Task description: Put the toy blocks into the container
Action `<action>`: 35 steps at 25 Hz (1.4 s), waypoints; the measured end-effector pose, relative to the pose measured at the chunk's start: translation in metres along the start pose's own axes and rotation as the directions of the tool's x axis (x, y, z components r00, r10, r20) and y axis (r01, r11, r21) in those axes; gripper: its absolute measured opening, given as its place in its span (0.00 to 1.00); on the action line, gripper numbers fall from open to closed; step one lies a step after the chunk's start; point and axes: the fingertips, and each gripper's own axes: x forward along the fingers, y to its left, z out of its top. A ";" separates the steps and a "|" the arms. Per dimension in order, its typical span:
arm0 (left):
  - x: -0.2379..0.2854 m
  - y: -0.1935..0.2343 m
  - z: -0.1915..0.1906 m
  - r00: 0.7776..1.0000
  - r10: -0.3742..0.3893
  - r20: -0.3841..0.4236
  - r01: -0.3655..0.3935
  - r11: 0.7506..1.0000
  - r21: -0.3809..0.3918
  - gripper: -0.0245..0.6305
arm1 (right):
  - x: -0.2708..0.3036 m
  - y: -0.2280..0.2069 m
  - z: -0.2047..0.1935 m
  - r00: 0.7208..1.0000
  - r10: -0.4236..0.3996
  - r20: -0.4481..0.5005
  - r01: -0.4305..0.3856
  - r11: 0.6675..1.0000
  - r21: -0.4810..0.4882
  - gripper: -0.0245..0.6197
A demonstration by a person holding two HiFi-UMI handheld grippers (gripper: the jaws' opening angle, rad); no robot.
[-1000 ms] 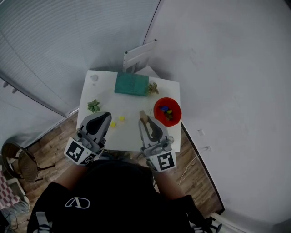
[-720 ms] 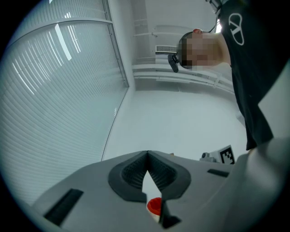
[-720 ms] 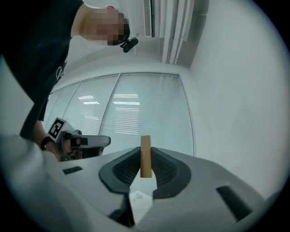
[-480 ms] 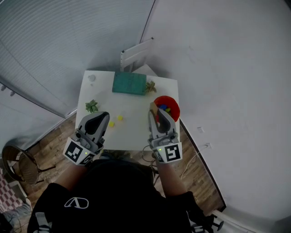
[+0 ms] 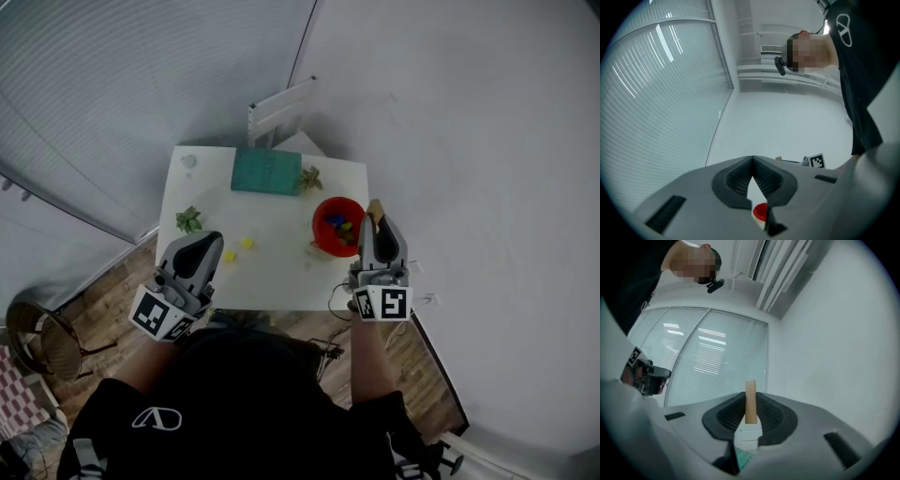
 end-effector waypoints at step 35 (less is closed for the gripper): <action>0.008 -0.001 -0.009 0.999 0.016 -0.029 -0.016 1.000 0.009 0.04 | -0.008 -0.061 -0.272 0.834 -0.040 -0.551 0.145 0.978 0.149 0.16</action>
